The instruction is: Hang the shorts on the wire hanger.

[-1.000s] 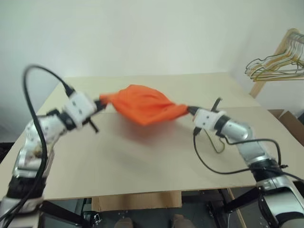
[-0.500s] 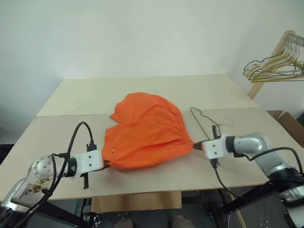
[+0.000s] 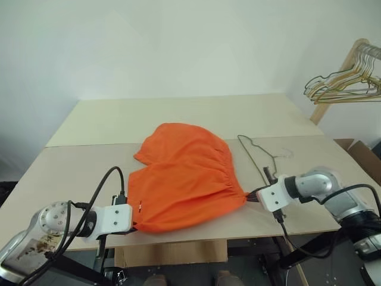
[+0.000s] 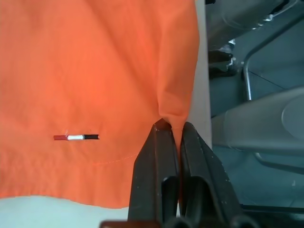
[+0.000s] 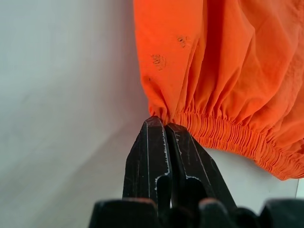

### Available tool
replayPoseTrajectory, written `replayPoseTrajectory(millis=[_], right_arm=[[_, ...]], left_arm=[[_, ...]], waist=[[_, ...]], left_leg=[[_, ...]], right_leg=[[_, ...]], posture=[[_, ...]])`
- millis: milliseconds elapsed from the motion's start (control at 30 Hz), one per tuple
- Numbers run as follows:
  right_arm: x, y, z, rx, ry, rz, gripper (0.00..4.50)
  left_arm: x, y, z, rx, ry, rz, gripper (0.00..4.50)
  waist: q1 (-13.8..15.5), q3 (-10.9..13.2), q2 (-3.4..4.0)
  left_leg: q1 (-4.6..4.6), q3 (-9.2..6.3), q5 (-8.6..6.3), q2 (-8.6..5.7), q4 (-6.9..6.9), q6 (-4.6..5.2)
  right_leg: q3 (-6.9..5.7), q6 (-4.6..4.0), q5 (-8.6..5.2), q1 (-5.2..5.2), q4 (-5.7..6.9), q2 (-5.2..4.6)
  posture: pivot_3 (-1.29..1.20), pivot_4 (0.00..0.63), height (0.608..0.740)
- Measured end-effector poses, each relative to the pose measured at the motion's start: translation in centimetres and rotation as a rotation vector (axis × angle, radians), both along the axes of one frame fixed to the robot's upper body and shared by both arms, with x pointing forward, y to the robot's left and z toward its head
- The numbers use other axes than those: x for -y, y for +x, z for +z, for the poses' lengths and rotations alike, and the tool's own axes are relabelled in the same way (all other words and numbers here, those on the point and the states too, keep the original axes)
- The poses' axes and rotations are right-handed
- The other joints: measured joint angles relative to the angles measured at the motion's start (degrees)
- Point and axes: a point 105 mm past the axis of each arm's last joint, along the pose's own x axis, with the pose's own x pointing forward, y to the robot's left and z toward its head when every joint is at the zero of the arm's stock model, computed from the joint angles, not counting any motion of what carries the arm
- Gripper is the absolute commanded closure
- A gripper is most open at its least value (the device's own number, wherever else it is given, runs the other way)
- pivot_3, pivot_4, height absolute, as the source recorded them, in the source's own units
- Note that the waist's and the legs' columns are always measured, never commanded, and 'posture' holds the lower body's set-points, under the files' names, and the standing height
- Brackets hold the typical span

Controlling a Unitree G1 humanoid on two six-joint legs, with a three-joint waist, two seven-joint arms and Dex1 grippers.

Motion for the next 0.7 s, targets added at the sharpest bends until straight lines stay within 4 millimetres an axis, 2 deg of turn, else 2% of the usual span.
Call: replayPoseTrajectory(millis=[133,267,333,367,433,500,567,700], right_arm=[[1.1,-0.1,0.1,-0.044,-0.049,-0.048,2.40],[2.2,-0.5,1.2,-0.101,-0.055,-0.079,1.01],[2.5,0.8,2.1,-0.088,0.002,-0.179,0.34],[2.7,2.2,2.7,-0.060,0.044,-0.267,0.00],[3.2,4.8,3.8,-0.025,0.126,-0.438,0.00],[3.0,7.9,5.0,-0.029,0.282,-0.639,0.00],[2.8,10.3,5.5,-0.058,0.416,-0.810,0.00],[3.6,12.8,4.3,-0.158,0.530,-1.117,0.00]], left_arm=[[-0.2,0.3,0.4,-0.012,-0.015,-0.006,2.91],[-1.5,0.7,2.7,0.004,-0.007,-0.012,1.61],[-2.2,0.8,3.9,-0.003,-0.026,0.002,0.98],[-2.4,1.0,4.6,0.002,-0.050,0.014,0.65],[-2.5,1.8,5.9,0.046,-0.086,0.027,0.05],[-2.1,3.2,7.3,0.130,-0.147,0.047,0.05],[-1.3,4.1,8.2,0.176,-0.220,0.048,0.05],[0.7,5.0,8.2,0.208,-0.314,0.038,0.05]], waist=[[0.2,0.0,-0.01],[0.1,0.0,-0.02],[-0.2,0.0,-0.03],[-0.5,0.0,-0.04],[-0.6,0.0,-0.05],[-0.6,0.0,-0.05],[-0.7,0.0,-0.05],[-0.7,0.0,-0.05]], left_leg=[[0.00,0.03,0.00,0.00,0.00,0.00],[-0.01,0.04,-0.02,0.02,0.00,0.03],[0.06,0.13,-0.03,0.05,-0.01,0.04],[0.11,0.20,-0.02,0.08,-0.01,0.04],[0.13,0.20,-0.02,0.06,-0.01,0.03],[0.14,0.18,-0.01,0.06,0.00,0.02],[0.13,0.13,-0.01,0.07,0.00,0.02],[-0.15,-0.01,-0.02,0.00,0.00,0.02]], right_leg=[[0.00,-0.09,-0.05,0.00,-0.01,-0.02],[-0.01,-0.08,-0.05,-0.02,-0.01,-0.01],[0.00,-0.13,-0.07,-0.02,0.02,-0.02],[0.01,-0.22,-0.11,-0.02,0.04,-0.02],[0.01,-0.42,-0.21,-0.03,0.10,-0.02],[0.02,-0.36,-0.12,-0.03,0.17,0.02],[0.02,-0.14,0.04,-0.01,0.18,0.07],[-0.01,-0.09,0.04,-0.14,0.14,0.05]], posture=[[0.05,0.000,0.740],[0.05,0.000,0.740],[0.05,0.000,0.740],[0.05,0.000,0.740],[0.04,0.000,0.740],[0.04,0.000,0.740],[0.03,0.000,0.740],[0.03,0.000,0.740]])
